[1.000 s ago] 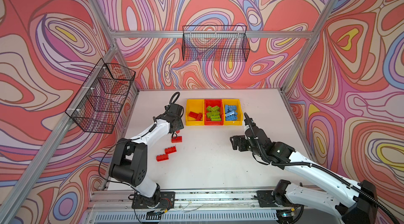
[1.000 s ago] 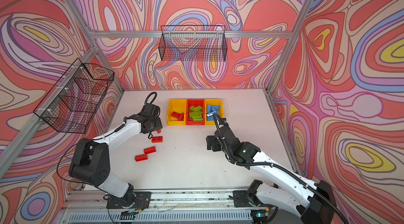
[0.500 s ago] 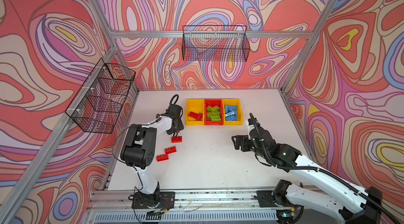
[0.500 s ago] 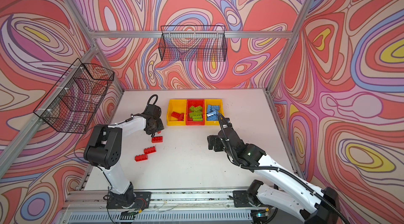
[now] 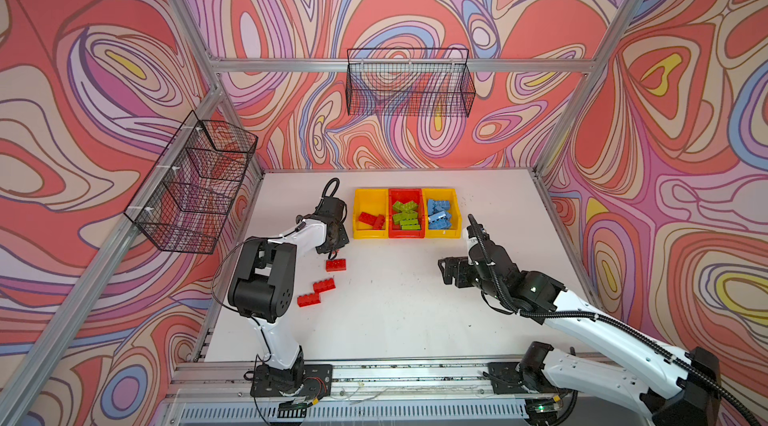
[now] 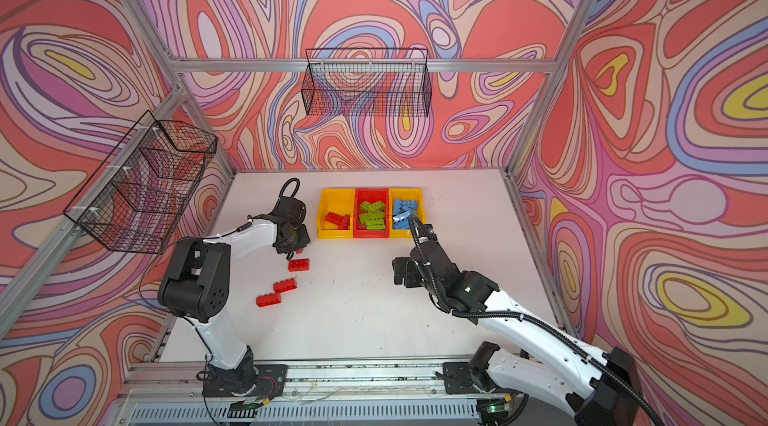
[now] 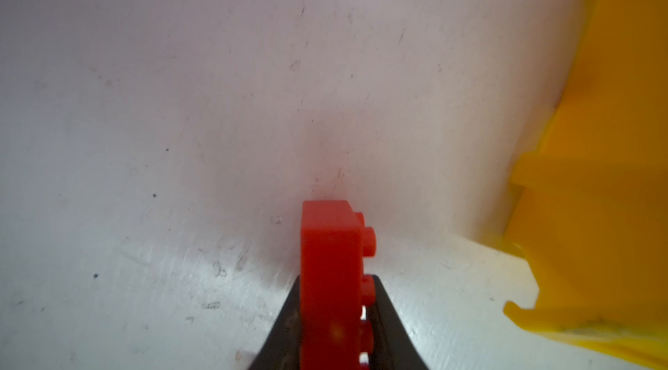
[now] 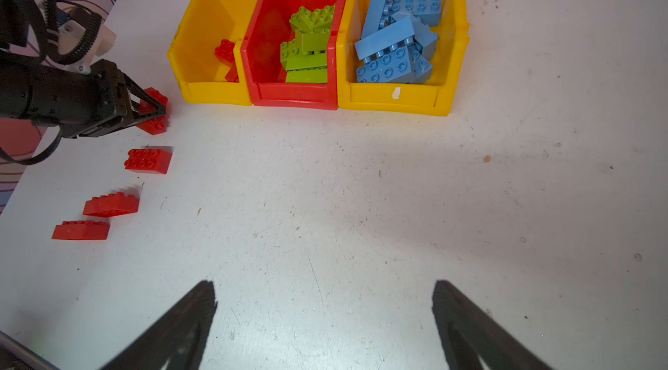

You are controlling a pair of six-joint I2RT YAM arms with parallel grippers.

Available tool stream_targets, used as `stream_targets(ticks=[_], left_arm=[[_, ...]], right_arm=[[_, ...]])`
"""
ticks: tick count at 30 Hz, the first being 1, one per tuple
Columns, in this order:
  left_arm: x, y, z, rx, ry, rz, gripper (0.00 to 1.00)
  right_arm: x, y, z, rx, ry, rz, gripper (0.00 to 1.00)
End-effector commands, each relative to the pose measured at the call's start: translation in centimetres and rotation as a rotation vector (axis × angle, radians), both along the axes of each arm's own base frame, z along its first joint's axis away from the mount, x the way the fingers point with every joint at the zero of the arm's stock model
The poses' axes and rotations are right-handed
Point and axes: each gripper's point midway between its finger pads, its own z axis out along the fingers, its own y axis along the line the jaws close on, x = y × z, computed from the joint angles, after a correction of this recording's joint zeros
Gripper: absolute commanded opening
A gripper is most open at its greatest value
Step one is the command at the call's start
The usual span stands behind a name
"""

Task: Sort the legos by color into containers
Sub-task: 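Carry the red brick into the yellow bin and open the left gripper, then lower the left gripper onto a red 2x4 brick and grasp it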

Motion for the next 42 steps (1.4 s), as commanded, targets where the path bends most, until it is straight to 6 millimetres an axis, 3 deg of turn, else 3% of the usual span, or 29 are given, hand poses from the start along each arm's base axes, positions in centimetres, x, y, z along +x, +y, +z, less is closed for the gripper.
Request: stream_targets(ticks=[1, 6, 11, 15, 22, 26, 29, 30, 33, 38, 42], left_arm=[[0.3, -0.2, 3.6, -0.005, -0.054, -0.014, 0.16], [0.8, -3.0, 6.9, -0.037, -0.118, -0.090, 0.16], [1.7, -7.0, 10.0, -0.038, -0.178, -0.189, 0.17], [3.1, -9.9, 10.4, -0.052, -0.179, -0.251, 0.18], [6.0, -12.5, 9.8, -0.072, -0.175, -0.285, 0.22], [7.6, -13.0, 9.1, -0.045, -0.161, -0.299, 0.32], [8.5, -13.0, 8.8, -0.016, -0.151, -0.302, 0.64], [8.7, -13.1, 8.8, -0.011, -0.146, -0.306, 0.69], [8.6, -13.2, 9.7, -0.027, -0.166, -0.304, 0.70], [5.8, -11.3, 11.4, -0.025, -0.219, -0.262, 0.73], [1.0, -7.8, 10.8, 0.036, -0.206, -0.216, 0.85]], right_arm=[[0.1, -0.1, 0.3, -0.001, -0.020, -0.005, 0.98], [0.1, 0.0, 0.1, 0.005, -0.018, -0.001, 0.98], [-0.1, 0.0, -0.1, 0.010, -0.011, 0.001, 0.98], [-0.3, -0.3, 0.0, 0.018, -0.016, -0.007, 0.98], [-0.6, -0.9, 0.2, 0.018, -0.019, -0.019, 0.98], [-0.7, -1.2, 0.4, 0.013, -0.023, -0.028, 0.98], [-0.7, -1.4, 0.4, 0.010, -0.024, -0.032, 0.98], [-0.7, -1.3, 0.4, 0.009, -0.025, -0.031, 0.98], [-0.7, -1.4, 0.3, 0.006, -0.025, -0.034, 0.98], [-0.6, -1.3, 0.1, 0.005, -0.027, -0.031, 0.98], [-0.4, -1.0, -0.3, -0.001, -0.024, -0.021, 0.98]])
